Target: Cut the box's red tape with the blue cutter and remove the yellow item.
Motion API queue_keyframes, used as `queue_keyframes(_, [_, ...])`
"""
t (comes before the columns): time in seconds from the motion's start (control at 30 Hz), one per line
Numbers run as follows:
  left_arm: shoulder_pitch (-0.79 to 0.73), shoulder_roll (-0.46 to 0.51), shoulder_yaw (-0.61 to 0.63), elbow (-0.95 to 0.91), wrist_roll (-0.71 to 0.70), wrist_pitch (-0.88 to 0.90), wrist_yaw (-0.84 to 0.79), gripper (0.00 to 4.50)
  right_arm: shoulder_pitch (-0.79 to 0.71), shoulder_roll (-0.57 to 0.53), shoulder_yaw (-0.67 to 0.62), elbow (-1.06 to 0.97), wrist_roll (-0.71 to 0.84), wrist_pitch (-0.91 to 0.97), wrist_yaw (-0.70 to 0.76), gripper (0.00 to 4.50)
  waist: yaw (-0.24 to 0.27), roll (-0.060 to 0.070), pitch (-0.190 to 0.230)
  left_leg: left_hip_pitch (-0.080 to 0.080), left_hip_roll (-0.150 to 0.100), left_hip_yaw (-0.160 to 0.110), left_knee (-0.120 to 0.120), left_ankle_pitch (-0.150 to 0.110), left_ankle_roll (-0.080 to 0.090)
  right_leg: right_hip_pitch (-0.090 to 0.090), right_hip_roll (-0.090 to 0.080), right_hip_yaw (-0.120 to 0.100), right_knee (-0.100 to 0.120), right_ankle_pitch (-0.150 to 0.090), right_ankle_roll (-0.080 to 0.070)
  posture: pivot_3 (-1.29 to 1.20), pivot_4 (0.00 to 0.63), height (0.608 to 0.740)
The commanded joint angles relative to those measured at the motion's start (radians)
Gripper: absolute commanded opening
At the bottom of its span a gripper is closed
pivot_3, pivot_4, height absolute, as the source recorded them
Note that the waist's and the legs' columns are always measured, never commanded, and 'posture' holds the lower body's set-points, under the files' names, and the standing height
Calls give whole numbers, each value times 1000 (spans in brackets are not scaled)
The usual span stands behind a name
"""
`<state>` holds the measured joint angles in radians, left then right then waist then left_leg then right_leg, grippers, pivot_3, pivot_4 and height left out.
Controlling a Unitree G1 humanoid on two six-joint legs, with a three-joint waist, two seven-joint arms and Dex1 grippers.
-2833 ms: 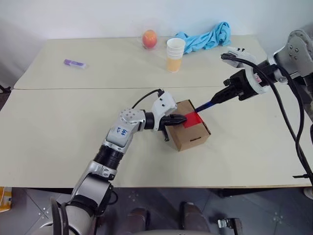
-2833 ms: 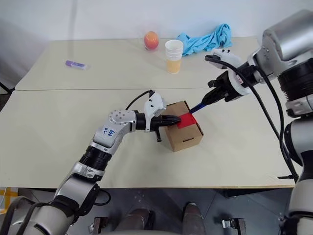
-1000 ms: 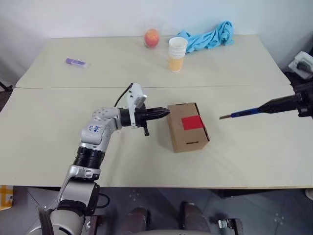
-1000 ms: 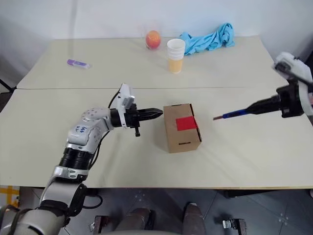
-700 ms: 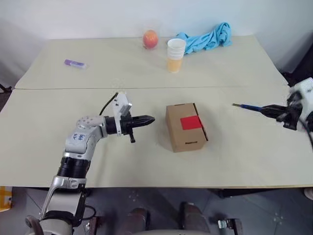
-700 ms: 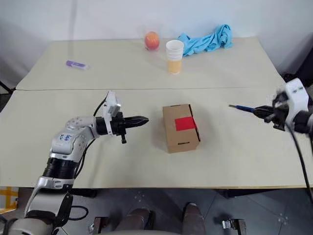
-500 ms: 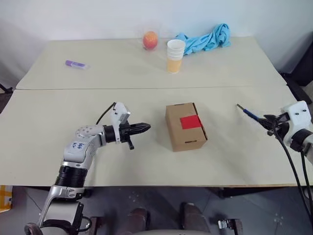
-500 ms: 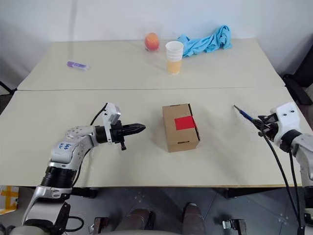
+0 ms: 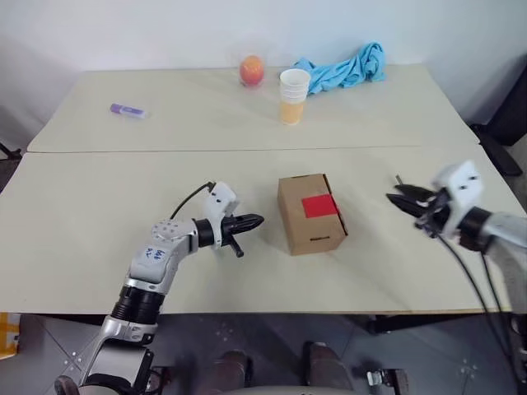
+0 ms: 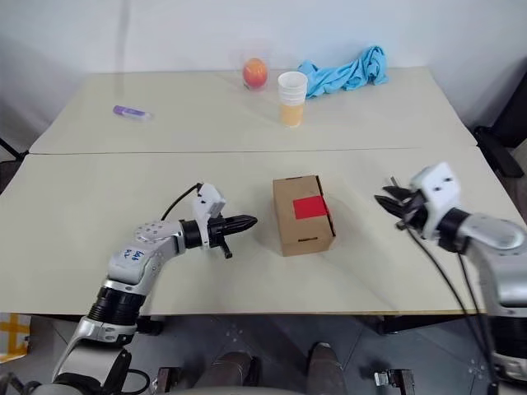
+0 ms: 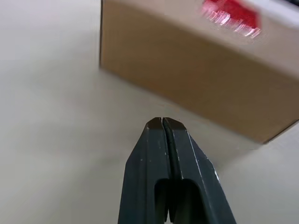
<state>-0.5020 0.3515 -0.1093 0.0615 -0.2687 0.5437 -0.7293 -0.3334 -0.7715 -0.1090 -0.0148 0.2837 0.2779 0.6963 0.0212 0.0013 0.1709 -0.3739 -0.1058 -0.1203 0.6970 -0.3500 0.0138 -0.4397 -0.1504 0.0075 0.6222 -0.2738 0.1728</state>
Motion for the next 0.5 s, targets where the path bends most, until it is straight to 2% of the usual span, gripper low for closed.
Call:
queue_keyframes(0.03, [-19,-28,-12,-14,-1,-8,13,0,-64,63,60,67,-162,-119,-135,56,-1,0,0,0,0,0,0,0,0,0,0,0,0,0,0,0,150,740])
queue_keyframes(0.17, [-21,-52,-30,-22,0,33,35,0,-87,185,182,60,-186,-30,-118,56,-2,0,0,0,0,0,-1,0,0,-1,0,0,2,0,0,0,150,740])
queue_keyframes(0.3, [-18,-45,-32,-52,-15,69,25,0,-77,223,251,-29,-188,91,-82,56,-5,0,0,0,0,0,-1,0,0,-1,0,0,2,0,0,0,150,740])
queue_keyframes(0.4, [4,-11,-34,-94,-28,96,-9,0,-63,230,306,-124,-176,204,-38,56,-9,0,0,0,0,-1,-1,0,0,-1,1,0,2,0,0,0,150,740])
queue_keyframes(0.5, [46,68,-30,-159,-38,120,-58,0,-65,272,329,-178,-167,283,-51,56,-23,0,0,0,1,-1,-2,0,0,-1,1,0,2,0,-1,0,150,740])
